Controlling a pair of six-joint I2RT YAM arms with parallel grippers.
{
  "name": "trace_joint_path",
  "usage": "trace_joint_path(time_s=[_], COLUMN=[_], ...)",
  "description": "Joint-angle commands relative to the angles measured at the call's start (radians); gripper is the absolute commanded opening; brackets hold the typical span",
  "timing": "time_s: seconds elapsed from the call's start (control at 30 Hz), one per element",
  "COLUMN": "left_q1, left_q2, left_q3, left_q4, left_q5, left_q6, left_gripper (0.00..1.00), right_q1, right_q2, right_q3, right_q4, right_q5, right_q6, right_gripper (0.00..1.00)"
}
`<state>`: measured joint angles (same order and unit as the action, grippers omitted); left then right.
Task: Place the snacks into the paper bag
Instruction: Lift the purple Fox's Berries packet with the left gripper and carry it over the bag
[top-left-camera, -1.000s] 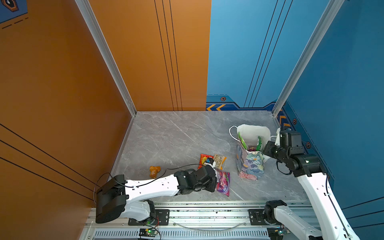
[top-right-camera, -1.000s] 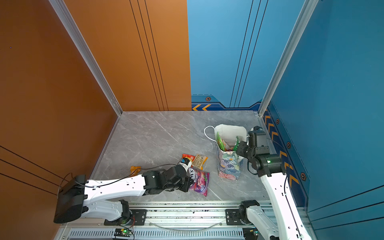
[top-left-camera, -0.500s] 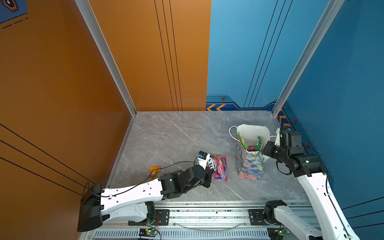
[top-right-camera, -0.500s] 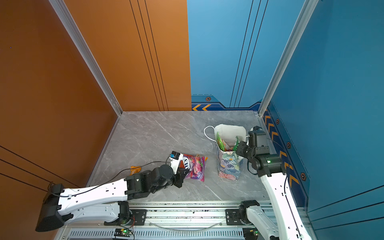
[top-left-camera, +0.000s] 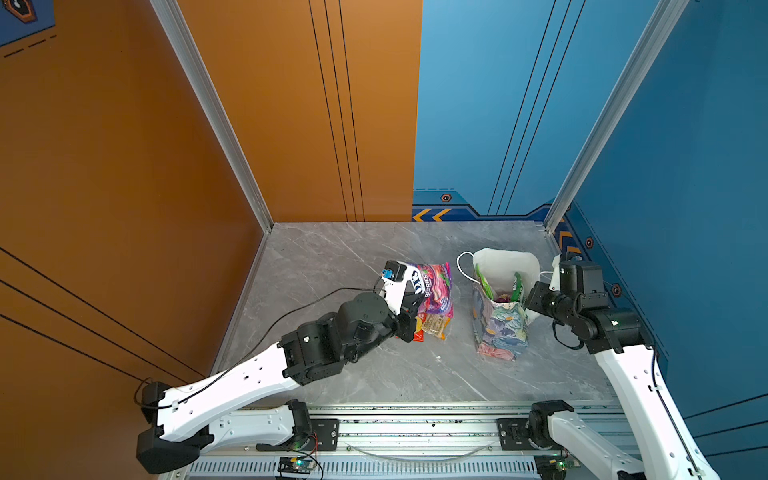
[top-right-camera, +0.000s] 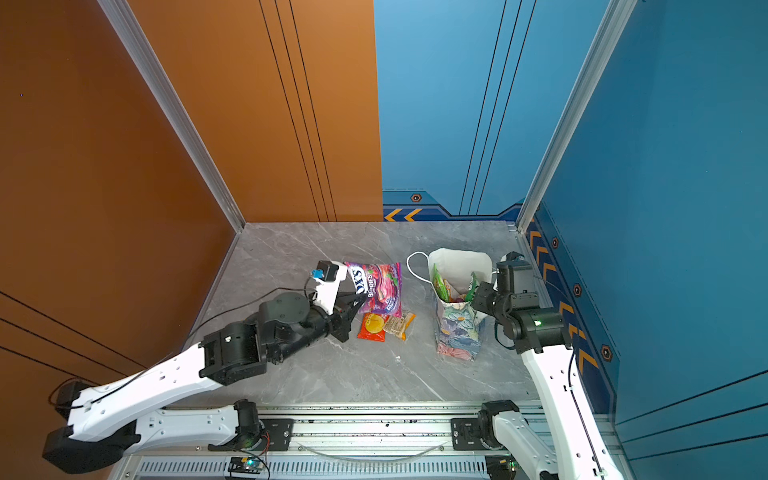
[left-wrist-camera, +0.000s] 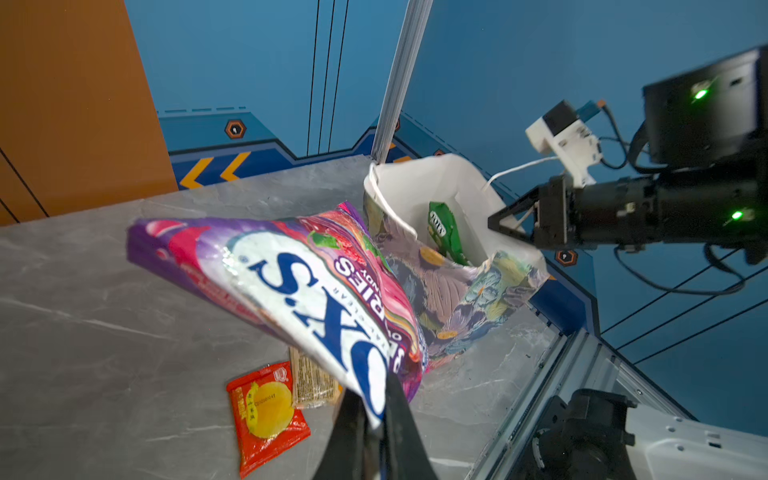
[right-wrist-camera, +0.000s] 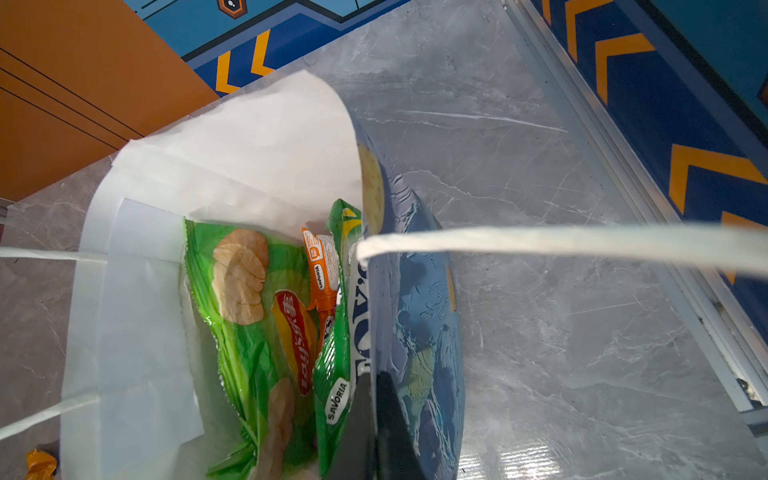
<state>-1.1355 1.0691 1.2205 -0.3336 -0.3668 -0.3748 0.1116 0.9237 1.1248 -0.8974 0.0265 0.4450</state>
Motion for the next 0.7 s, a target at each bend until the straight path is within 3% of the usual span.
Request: trace_joint_path(time_s=[0.0,0.67], left_q1=[0.014,0.040], left_q2=[0.057,0.451], left_q3=[0.133,0.617], left_q4=[-0.080,-0.111], left_q5=[0.014,0.187], left_q6=[0.095,0.092], left_gripper=[0.00,0.00], right_q1=[0.002,0.010], right_q2=[0.006,0.035], right_q3=[0.030,0.095], right_q4=[-0.025,-0.037], right_q5=[-0.022,-0.046], right_q6=[-0.007,-0.015], right_gripper=[0.00,0.00])
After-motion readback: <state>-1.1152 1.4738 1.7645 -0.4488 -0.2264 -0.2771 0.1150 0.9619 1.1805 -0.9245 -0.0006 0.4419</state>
